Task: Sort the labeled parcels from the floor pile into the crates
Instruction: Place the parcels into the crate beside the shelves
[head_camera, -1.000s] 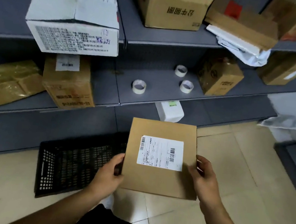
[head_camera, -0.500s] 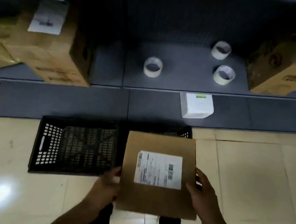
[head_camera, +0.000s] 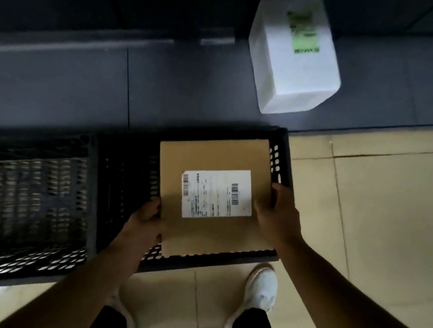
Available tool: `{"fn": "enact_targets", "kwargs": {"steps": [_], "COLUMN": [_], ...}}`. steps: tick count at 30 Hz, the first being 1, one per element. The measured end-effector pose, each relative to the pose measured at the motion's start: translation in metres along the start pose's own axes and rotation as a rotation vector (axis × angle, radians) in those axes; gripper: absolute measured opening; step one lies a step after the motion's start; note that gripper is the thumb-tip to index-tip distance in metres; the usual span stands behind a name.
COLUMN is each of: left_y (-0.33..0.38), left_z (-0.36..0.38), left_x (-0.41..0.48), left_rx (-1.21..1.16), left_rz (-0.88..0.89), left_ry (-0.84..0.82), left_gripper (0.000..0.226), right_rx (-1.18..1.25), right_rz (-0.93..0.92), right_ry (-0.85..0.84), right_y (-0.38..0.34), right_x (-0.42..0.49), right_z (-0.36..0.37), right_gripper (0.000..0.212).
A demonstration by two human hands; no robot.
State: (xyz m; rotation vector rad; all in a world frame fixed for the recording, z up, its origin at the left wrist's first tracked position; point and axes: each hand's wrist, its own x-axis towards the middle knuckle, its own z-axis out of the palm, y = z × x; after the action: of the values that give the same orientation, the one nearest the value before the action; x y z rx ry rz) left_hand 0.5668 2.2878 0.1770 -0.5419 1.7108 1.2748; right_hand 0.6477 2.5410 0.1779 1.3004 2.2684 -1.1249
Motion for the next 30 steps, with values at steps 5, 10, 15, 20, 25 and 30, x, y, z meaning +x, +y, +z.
{"fn": "enact_targets", "kwargs": {"steps": [5, 10, 15, 20, 25, 30], "left_y": [-0.039, -0.083, -0.119, -0.125, -0.112, -0.067], "left_z": [0.023, 0.039, 0.057, 0.073, 0.073, 0.075], "left_x": [0.088, 0.142, 0.184, 0.207, 0.198, 0.126], "left_rx": [0.077, 0.018, -0.038, 0.0, 0.233, 0.958], "left_rz": [-0.041, -0.145, -0.192, -0.188, -0.184, 0.344], "left_ry": [-0.058, -0.156, -0.196, -0.216, -0.187, -0.1], "left_gripper": [0.061, 0.064, 0.064, 0.065, 0.065, 0.099], "right_rx": [-0.227, -0.607, -0.825, -1.053, -1.031, -0.869], "right_rz": [-0.02, -0.155, -0.249, -0.226, -0.208, -0.36], "right_ry": [-0.06, -0.175, -0.242, -0.276, -0.302, -0.177], "right_y": [0.061, 0.11, 0.132, 0.134, 0.123, 0.074], "right_x": [0.053, 0.09, 0.119, 0.136, 0.129, 0.096], "right_z": [0.06, 0.097, 0.122, 0.144, 0.134, 0.089], "right_gripper": [0.087, 0.123, 0.114, 0.115, 0.111, 0.093]}}
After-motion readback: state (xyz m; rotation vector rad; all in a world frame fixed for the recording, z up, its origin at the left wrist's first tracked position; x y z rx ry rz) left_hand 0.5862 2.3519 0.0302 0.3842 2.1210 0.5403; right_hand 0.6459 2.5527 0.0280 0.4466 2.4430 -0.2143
